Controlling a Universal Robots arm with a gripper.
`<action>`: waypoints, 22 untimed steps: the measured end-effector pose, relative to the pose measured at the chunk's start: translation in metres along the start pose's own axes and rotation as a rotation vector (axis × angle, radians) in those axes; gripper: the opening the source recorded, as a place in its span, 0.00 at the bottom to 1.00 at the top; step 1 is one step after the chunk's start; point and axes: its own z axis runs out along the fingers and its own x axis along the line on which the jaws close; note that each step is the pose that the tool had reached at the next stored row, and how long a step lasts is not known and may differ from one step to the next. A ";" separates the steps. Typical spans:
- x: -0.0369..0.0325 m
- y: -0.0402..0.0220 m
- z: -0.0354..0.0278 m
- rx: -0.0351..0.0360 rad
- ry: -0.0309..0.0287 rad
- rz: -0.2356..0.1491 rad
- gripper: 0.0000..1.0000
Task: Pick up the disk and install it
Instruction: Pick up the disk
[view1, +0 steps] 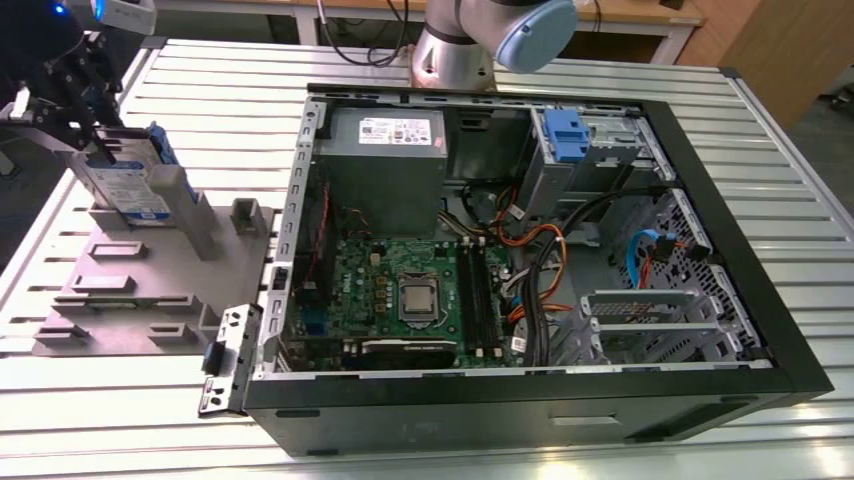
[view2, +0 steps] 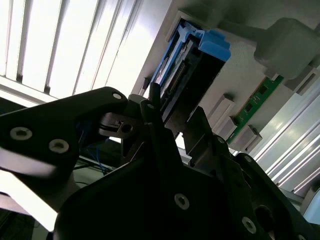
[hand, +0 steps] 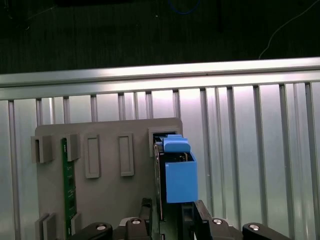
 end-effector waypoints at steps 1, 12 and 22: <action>0.0000 0.0000 0.0000 0.0000 0.0000 0.000 0.45; 0.0000 0.0000 -0.0015 0.0000 0.0000 0.000 0.45; -0.0001 -0.0005 -0.0027 -0.0214 0.0017 0.001 0.45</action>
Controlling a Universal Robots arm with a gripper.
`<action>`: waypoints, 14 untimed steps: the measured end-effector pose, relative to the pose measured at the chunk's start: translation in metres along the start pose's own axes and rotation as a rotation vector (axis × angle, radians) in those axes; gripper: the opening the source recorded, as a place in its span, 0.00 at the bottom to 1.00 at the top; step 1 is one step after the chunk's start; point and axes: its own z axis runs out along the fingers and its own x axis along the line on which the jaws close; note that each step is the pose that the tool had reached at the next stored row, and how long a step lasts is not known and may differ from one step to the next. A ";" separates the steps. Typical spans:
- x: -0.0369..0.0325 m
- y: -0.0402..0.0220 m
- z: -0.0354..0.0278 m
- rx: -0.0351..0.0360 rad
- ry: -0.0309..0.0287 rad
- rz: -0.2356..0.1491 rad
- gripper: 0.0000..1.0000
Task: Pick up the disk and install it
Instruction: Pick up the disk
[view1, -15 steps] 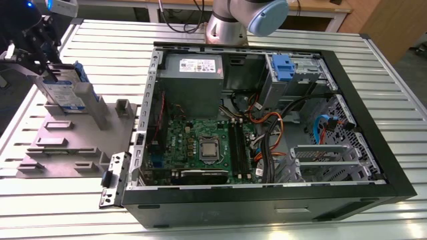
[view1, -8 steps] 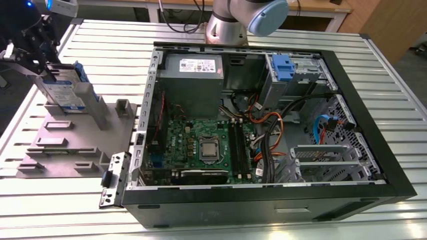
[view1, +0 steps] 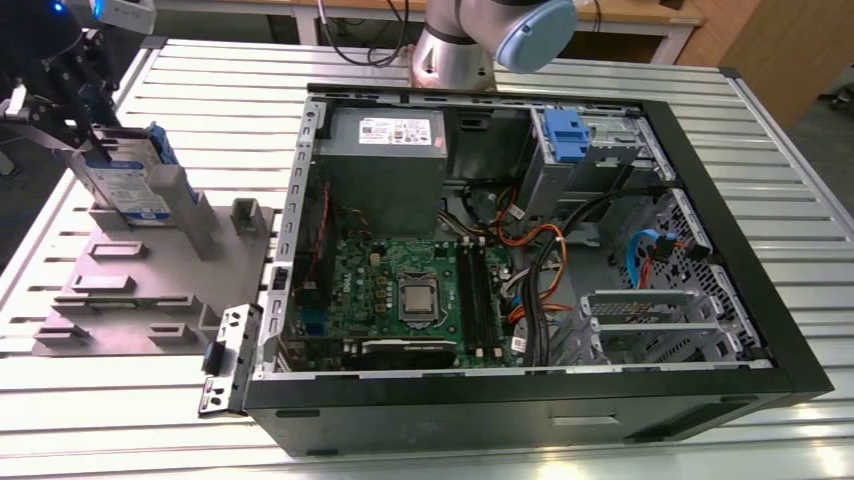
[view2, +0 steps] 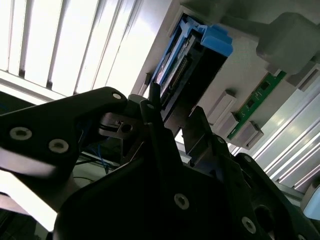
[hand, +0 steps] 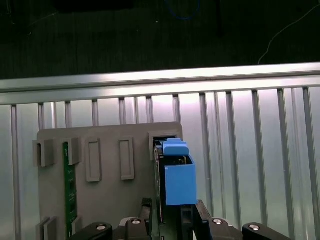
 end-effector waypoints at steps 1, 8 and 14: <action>0.0000 0.0000 0.0001 0.0001 -0.0001 0.000 0.45; -0.0001 -0.0018 -0.0002 -0.0010 0.0007 -0.024 0.45; -0.0003 -0.0036 -0.0001 -0.0009 0.0006 -0.026 0.43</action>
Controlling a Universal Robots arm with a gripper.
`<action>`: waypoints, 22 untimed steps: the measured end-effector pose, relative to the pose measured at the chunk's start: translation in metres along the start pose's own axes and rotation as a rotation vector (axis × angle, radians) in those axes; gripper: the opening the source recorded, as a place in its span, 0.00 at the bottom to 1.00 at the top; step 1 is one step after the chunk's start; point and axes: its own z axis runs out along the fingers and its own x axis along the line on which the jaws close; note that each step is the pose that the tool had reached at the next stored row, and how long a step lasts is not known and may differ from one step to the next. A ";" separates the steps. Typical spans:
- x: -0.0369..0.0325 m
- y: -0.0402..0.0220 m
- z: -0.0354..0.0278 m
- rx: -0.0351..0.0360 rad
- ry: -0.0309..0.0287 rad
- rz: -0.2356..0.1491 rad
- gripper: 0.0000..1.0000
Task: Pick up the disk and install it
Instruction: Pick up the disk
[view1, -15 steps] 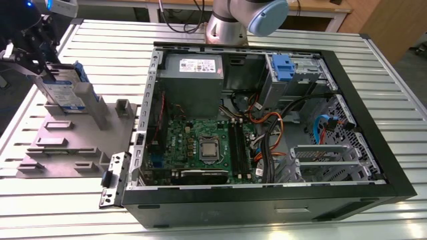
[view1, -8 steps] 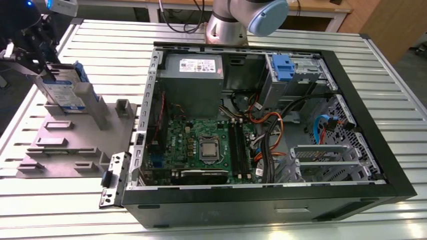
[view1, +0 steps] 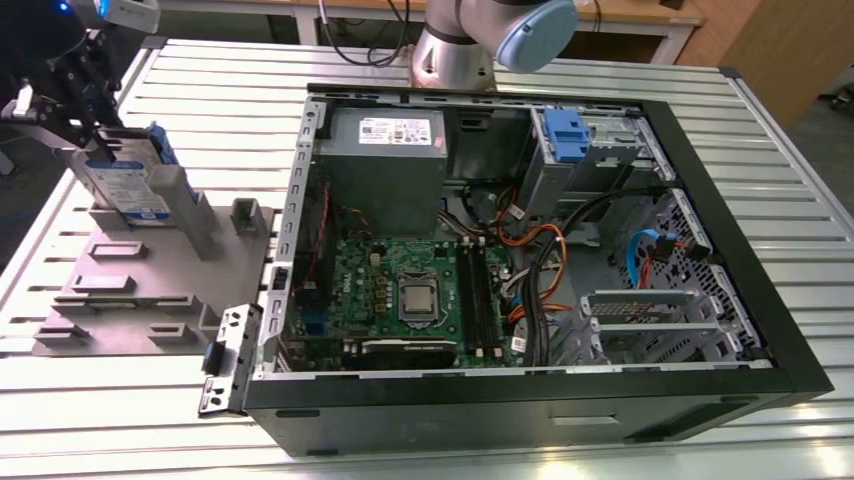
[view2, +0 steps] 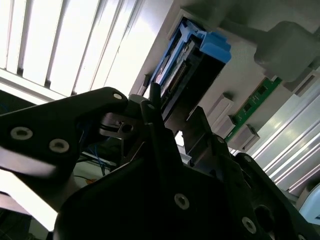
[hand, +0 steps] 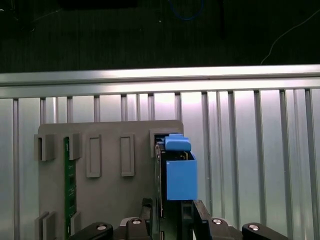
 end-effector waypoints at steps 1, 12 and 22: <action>0.0000 -0.0001 0.0000 0.0000 0.0000 0.000 0.43; 0.0000 -0.0008 0.0000 0.0000 0.0001 0.000 0.36; -0.0001 -0.0029 0.0000 0.0000 0.0000 0.000 0.35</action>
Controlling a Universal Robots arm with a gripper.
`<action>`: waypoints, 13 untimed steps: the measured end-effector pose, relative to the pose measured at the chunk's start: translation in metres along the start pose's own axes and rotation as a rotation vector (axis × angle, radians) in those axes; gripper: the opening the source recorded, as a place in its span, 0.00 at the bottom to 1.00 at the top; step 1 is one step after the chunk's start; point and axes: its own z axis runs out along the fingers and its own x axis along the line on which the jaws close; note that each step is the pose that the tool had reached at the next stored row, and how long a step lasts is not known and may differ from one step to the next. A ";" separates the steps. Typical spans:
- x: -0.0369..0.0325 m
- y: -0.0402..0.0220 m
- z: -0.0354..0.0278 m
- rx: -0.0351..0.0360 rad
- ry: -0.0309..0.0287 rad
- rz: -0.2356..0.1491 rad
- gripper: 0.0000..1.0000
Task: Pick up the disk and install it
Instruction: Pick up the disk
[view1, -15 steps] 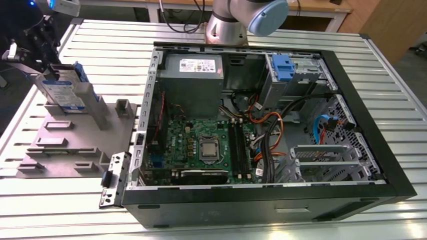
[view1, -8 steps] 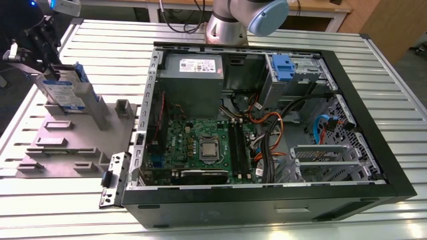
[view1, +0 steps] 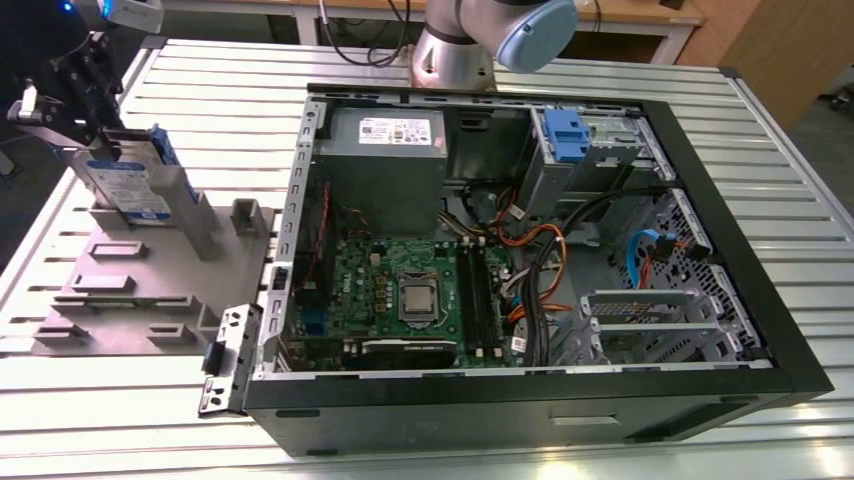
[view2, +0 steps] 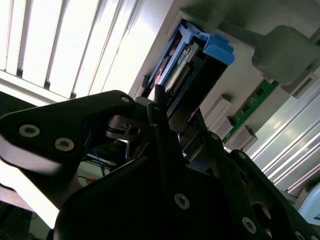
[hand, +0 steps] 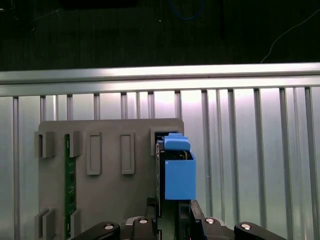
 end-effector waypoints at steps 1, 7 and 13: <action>0.0000 0.0000 -0.0001 0.0001 0.0000 0.000 0.35; -0.0002 0.0001 -0.0056 0.0001 0.0000 0.000 0.35; -0.0002 0.0001 -0.0078 0.0000 0.0000 0.000 0.35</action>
